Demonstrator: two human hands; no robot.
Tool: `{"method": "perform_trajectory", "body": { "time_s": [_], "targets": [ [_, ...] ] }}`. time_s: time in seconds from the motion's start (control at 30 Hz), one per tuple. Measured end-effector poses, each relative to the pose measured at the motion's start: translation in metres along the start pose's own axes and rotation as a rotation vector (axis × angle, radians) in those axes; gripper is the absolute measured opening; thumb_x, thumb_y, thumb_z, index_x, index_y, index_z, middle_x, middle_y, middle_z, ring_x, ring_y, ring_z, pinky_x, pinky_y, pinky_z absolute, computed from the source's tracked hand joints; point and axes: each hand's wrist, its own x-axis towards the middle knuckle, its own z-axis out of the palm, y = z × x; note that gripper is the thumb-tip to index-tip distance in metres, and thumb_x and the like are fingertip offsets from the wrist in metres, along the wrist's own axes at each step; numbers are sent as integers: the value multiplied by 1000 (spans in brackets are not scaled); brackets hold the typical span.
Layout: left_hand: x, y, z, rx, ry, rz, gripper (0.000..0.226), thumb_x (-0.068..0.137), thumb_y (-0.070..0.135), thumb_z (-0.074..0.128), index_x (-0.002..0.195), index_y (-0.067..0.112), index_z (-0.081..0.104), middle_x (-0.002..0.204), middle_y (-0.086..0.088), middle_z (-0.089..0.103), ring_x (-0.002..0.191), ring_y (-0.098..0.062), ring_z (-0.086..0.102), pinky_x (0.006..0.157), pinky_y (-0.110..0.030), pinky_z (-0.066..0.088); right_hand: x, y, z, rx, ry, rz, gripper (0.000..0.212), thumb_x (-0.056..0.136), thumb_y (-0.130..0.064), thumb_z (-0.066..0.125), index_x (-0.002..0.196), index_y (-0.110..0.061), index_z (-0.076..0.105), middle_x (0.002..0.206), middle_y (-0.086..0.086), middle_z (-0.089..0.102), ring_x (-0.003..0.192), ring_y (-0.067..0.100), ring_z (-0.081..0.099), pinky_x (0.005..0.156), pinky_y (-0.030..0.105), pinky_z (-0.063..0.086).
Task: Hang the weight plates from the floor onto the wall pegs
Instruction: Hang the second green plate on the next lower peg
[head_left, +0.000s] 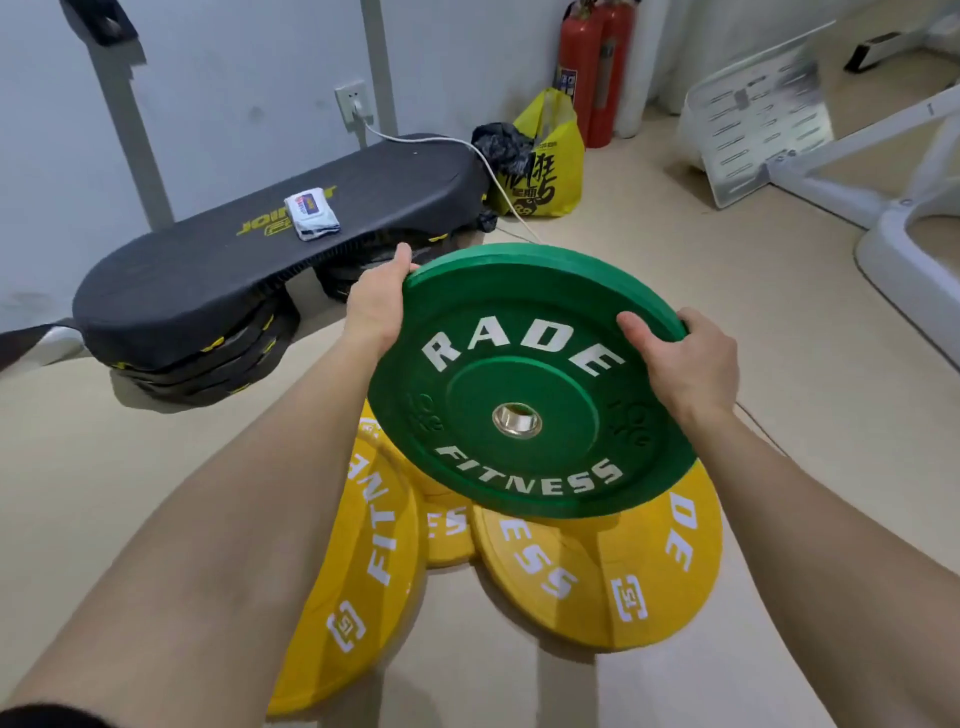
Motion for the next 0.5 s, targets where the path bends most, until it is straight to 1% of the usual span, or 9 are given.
{"method": "perform_trajectory", "body": {
  "time_s": [0.07, 0.17, 0.2, 0.23, 0.3, 0.37, 0.4, 0.43, 0.5],
  "targets": [
    [10, -9, 6, -38, 5, -44, 64, 89, 62, 44, 116, 12, 72, 117, -15, 71, 113, -34, 64, 101, -41, 50, 2, 6, 4, -25, 53, 27, 61, 72, -82, 59, 84, -22, 60, 74, -6, 60, 74, 23, 60, 55, 29, 34],
    [26, -54, 1, -208, 36, -224, 48, 69, 65, 57, 88, 28, 80, 104, -13, 75, 103, -36, 68, 100, -49, 50, 4, 3, 15, -49, 88, -17, 71, 65, -90, 51, 83, -23, 60, 71, -6, 60, 72, 25, 61, 59, 31, 40],
    [31, -71, -1, -281, 45, -281, 48, 63, 67, 58, 82, 29, 80, 101, -13, 76, 102, -36, 69, 100, -52, 51, 4, 0, 19, -67, 90, -31, 74, 62, -94, 47, 83, -24, 60, 71, -6, 60, 72, 25, 61, 60, 33, 44],
    [29, -75, -4, -338, 50, -311, 50, 60, 68, 59, 82, 29, 80, 100, -12, 76, 101, -36, 69, 99, -52, 51, 3, -6, 24, -92, 91, -50, 76, 60, -97, 43, 82, -25, 59, 70, -6, 60, 71, 24, 60, 61, 34, 46],
    [16, -79, -11, -420, 60, -340, 49, 71, 66, 58, 87, 25, 79, 101, -10, 76, 93, -30, 71, 94, -43, 56, -2, -20, 31, -140, 89, -99, 78, 59, -101, 38, 79, -27, 55, 66, -7, 57, 69, 24, 59, 62, 35, 48],
    [-1, -82, -17, -529, 32, -354, 44, 91, 55, 52, 97, 19, 76, 100, -8, 75, 81, -20, 70, 77, -30, 57, -4, -31, 37, -171, 89, -142, 79, 58, -102, 36, 77, -27, 53, 65, -8, 55, 68, 24, 58, 61, 35, 47],
    [-6, -89, -19, -569, 23, -348, 44, 95, 50, 49, 102, 15, 74, 100, -9, 74, 79, -18, 69, 73, -28, 56, -5, -34, 39, -184, 88, -162, 81, 57, -103, 34, 76, -27, 53, 65, -7, 56, 68, 24, 58, 61, 35, 48],
    [-9, -96, -20, -586, 30, -350, 42, 97, 48, 47, 103, 15, 72, 99, -8, 73, 78, -18, 68, 73, -28, 54, -7, -37, 41, -192, 95, -182, 82, 57, -103, 32, 77, -27, 53, 67, -5, 58, 68, 24, 58, 62, 36, 49],
    [-14, -106, -24, -628, 78, -352, 39, 95, 49, 47, 98, 19, 72, 96, -5, 73, 79, -19, 67, 78, -31, 53, -9, -41, 41, -195, 99, -207, 83, 55, -104, 31, 77, -28, 54, 70, -4, 61, 69, 23, 59, 63, 37, 50]
  ]
}}
